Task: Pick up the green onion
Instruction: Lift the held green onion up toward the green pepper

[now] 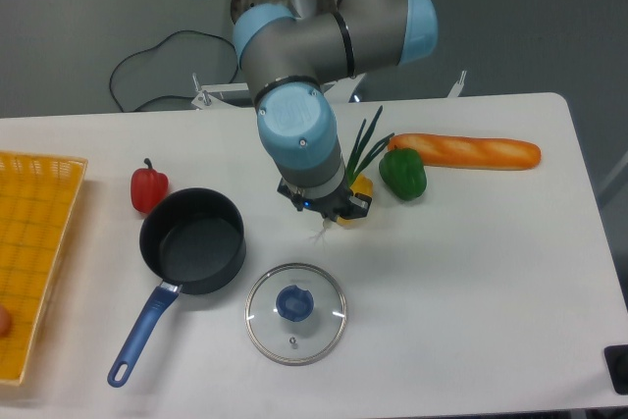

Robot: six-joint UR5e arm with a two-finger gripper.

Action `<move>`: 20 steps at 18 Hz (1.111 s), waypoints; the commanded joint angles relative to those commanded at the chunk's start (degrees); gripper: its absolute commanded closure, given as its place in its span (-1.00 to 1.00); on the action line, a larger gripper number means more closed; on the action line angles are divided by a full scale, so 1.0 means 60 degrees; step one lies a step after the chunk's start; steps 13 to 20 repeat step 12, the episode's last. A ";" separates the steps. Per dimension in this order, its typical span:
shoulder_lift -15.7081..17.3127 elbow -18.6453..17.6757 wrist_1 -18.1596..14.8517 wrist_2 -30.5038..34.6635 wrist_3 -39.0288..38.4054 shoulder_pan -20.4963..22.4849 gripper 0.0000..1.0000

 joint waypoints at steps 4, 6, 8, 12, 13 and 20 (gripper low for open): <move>0.0044 0.0015 0.0015 -0.0117 0.0089 0.0029 0.80; 0.0044 0.0000 0.0000 -0.0176 0.0103 0.0044 0.80; 0.0044 0.0000 0.0000 -0.0205 0.0103 0.0029 0.80; 0.0044 -0.0015 -0.0015 -0.0278 0.0103 0.0029 0.80; 0.0044 -0.0015 -0.0015 -0.0278 0.0103 0.0029 0.80; 0.0044 -0.0015 -0.0015 -0.0278 0.0103 0.0029 0.80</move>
